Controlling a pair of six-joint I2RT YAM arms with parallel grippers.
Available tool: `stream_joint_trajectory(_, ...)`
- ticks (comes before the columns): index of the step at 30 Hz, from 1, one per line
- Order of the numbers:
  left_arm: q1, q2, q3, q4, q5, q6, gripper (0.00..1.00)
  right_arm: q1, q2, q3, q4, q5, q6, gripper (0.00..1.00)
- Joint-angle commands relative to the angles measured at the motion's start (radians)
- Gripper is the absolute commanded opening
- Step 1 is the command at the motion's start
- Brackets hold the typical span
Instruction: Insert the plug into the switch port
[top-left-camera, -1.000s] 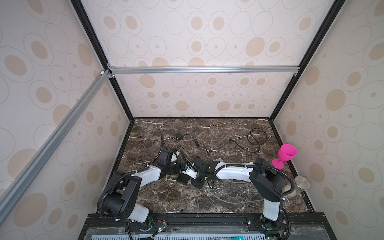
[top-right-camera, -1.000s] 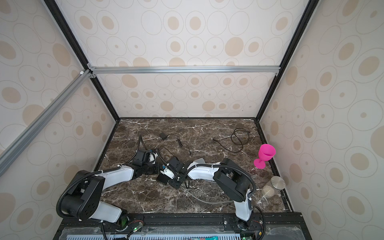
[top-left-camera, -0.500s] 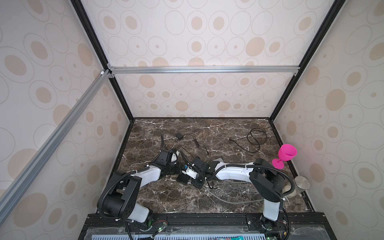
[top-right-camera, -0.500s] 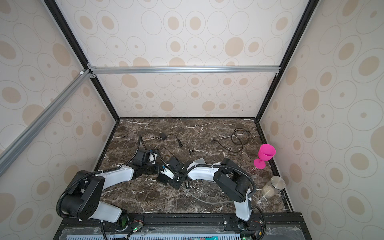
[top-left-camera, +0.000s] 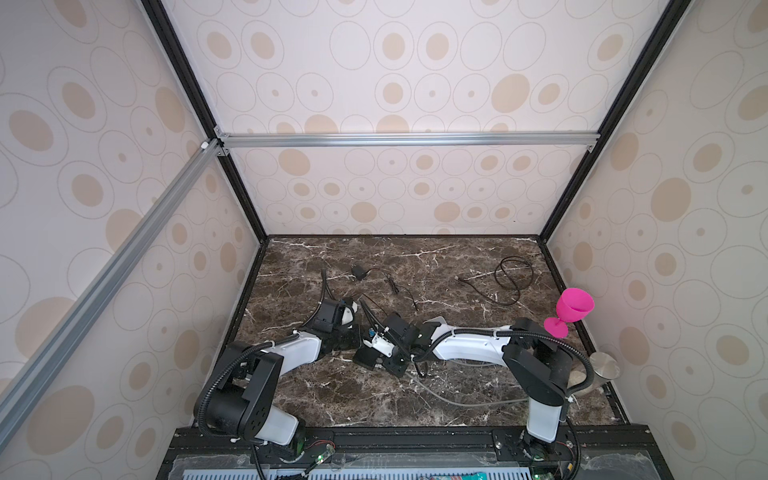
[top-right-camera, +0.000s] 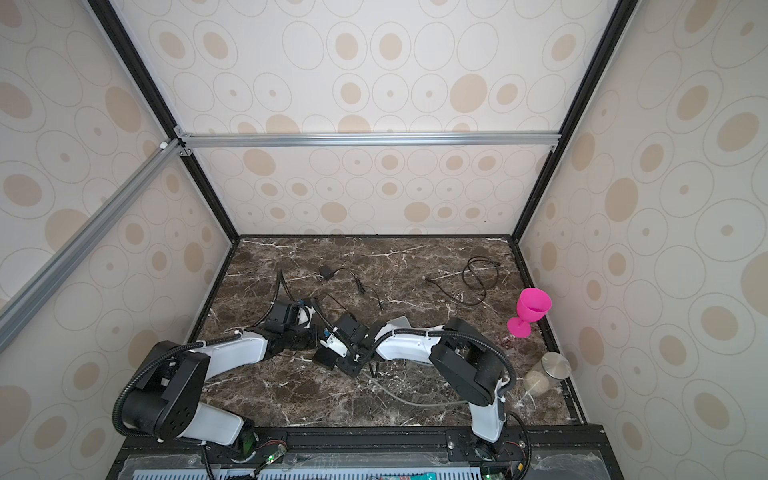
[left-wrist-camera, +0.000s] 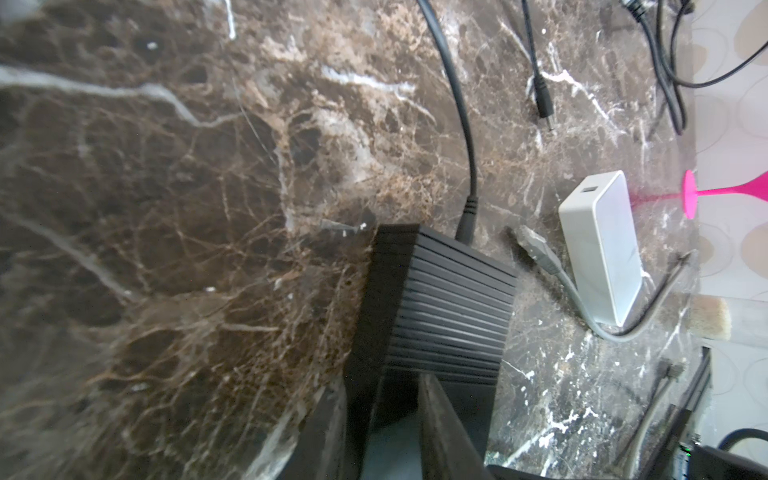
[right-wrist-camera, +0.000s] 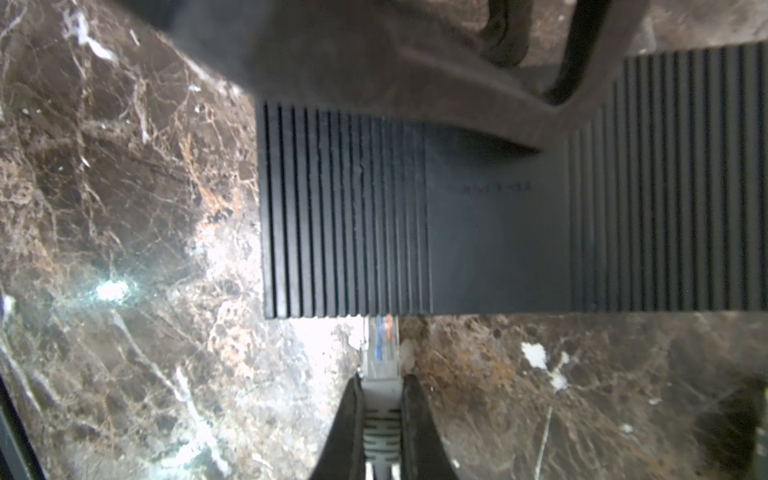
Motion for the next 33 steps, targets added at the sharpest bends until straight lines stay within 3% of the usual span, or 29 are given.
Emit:
stream_joint_trajectory(1, 0.029, 0.006, -0.071, -0.048, 0.055, -0.042, 0.30, 0.013, -0.029, -0.012, 0.060, -0.008, 0.001, 0.00)
stream_joint_trajectory(12, 0.061, -0.015, -0.206, 0.182, 0.190, -0.205, 0.29, 0.012, -0.044, -0.048, 0.104, -0.003, 0.005, 0.00)
stream_joint_trajectory(27, 0.063, -0.019, -0.228, 0.188, 0.202, -0.201, 0.29, 0.013, -0.049, -0.064, 0.138, 0.098, 0.026, 0.00)
stream_joint_trajectory(33, 0.063, -0.007, -0.242, 0.233, 0.225, -0.219, 0.29, 0.014, -0.048, -0.063, 0.168, 0.052, 0.038, 0.00)
